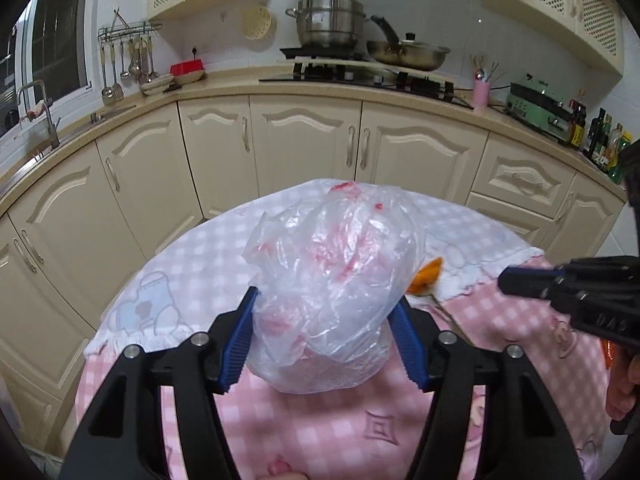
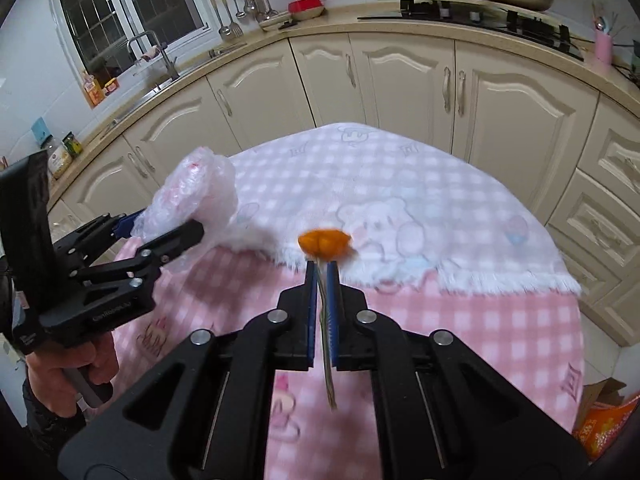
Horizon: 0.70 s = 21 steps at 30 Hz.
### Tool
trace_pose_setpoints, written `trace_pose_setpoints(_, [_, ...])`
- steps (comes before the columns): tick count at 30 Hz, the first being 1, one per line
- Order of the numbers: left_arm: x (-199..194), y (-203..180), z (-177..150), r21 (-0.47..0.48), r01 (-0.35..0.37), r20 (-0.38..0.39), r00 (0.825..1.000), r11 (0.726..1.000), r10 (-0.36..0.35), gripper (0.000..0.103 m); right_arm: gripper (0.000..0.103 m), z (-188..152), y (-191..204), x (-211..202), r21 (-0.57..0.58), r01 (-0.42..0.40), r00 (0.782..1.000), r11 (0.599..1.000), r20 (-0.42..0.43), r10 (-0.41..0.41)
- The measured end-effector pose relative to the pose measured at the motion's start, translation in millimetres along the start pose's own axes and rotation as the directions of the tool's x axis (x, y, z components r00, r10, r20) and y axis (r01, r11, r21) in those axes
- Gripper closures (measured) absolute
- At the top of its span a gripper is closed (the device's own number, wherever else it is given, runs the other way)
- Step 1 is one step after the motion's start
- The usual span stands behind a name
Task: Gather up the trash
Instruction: 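Grasp the clear plastic bag with the left tool while the right tool grasps the orange flower stem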
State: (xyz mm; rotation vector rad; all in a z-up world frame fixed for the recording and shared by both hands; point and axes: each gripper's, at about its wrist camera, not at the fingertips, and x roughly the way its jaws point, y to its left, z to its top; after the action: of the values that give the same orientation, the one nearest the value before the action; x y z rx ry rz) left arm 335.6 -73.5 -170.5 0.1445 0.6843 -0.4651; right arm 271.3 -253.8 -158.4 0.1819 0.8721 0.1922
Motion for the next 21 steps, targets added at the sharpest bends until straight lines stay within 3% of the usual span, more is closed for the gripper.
trace_pose_setpoints(2, [-13.2, -8.8, -5.1, -0.007, -0.002, 0.014, 1.0, 1.0, 0.002, 0.041, 0.09, -6.5, 3.0, 1.7, -0.005, 0.017, 1.0, 1.0, -0.007, -0.017])
trace_pose_setpoints(3, [-19.4, -12.3, -8.7, -0.016, 0.0, 0.017, 1.0, 1.0, 0.001, 0.041, 0.078, -8.7, 3.4, 4.7, -0.002, 0.018, 1.0, 1.0, -0.005, -0.018])
trace_pose_setpoints(4, [-23.2, -13.9, -11.4, -0.024, 0.002, 0.018, 1.0, 1.0, -0.001, 0.041, 0.04, -9.5, 4.5, 9.3, 0.001, 0.019, 1.0, 1.0, 0.006, -0.019])
trace_pose_setpoints(5, [-27.0, -14.3, -13.8, -0.032, 0.005, 0.019, 1.0, 0.999, -0.004, 0.041, 0.031, -9.6, 6.1, 13.1, -0.006, 0.023, 1.0, 1.0, 0.012, -0.023])
trace_pose_setpoints(6, [-31.5, -16.3, -17.4, -0.04, 0.008, 0.021, 1.0, 0.999, -0.007, 0.041, 0.031, -8.1, 10.1, 27.3, -0.029, 0.04, 0.999, 0.999, -0.009, -0.041])
trace_pose_setpoints(7, [-34.2, -17.4, -20.0, -0.042, 0.006, 0.022, 1.0, 0.999, -0.005, 0.041, 0.036, -7.6, 12.6, 38.7, -0.042, 0.043, 0.999, 0.998, -0.03, -0.045])
trace_pose_setpoints(9, [-39.7, -19.4, -25.1, -0.048, 0.002, 0.022, 1.0, 0.999, 0.0, 0.041, 0.064, -6.0, 16.5, 64.7, -0.055, 0.049, 0.995, 0.997, -0.079, -0.053])
trace_pose_setpoints(11, [-42.8, -18.8, -28.0, -0.049, -0.001, 0.018, 1.0, 0.999, 0.002, 0.041, 0.089, -3.4, 21.3, 76.6, -0.088, 0.112, 0.991, 0.99, -0.057, -0.117])
trace_pose_setpoints(12, [-44.8, -19.9, -29.0, -0.043, -0.01, 0.018, 1.0, 0.999, 0.011, 0.041, 0.094, -2.3, 22.4, 77.1, -0.099, 0.135, 0.989, 0.986, -0.055, -0.141])
trace_pose_setpoints(14, [-49.2, -20.7, -29.4, -0.036, -0.02, 0.023, 0.999, 0.999, 0.021, 0.041, 0.099, -3.7, 18.5, 68.2, -0.06, 0.065, 0.996, 0.996, -0.055, -0.069])
trace_pose_setpoints(21, [-63.8, -43.9, -25.4, -0.022, 0.007, 0.056, 0.998, 1.0, -0.006, 0.041, 0.1, -24.9, -17.2, 4.5, 0.023, 0.002, 0.999, 1.0, 0.045, -0.003])
